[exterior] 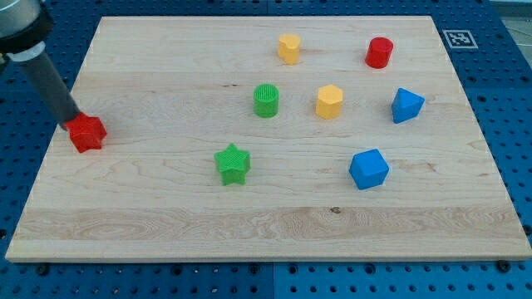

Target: Move the red star to the bottom left of the board

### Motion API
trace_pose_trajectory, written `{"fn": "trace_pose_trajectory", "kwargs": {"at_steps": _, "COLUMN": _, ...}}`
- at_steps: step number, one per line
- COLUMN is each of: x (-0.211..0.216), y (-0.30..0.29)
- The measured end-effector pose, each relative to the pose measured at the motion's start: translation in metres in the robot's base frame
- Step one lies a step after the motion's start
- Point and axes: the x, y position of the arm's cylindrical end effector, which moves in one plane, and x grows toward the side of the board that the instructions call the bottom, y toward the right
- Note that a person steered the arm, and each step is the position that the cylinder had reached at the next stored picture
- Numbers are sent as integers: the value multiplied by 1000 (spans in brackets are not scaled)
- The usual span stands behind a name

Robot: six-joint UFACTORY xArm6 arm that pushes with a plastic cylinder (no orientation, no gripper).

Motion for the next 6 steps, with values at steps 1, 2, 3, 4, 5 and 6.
{"fn": "trace_pose_trajectory", "kwargs": {"at_steps": 1, "x": 0, "y": 7}}
{"fn": "trace_pose_trajectory", "kwargs": {"at_steps": 2, "x": 5, "y": 9}}
{"fn": "trace_pose_trajectory", "kwargs": {"at_steps": 3, "x": 5, "y": 15}}
{"fn": "trace_pose_trajectory", "kwargs": {"at_steps": 4, "x": 4, "y": 21}}
{"fn": "trace_pose_trajectory", "kwargs": {"at_steps": 5, "x": 4, "y": 39}}
{"fn": "trace_pose_trajectory", "kwargs": {"at_steps": 6, "x": 4, "y": 51}}
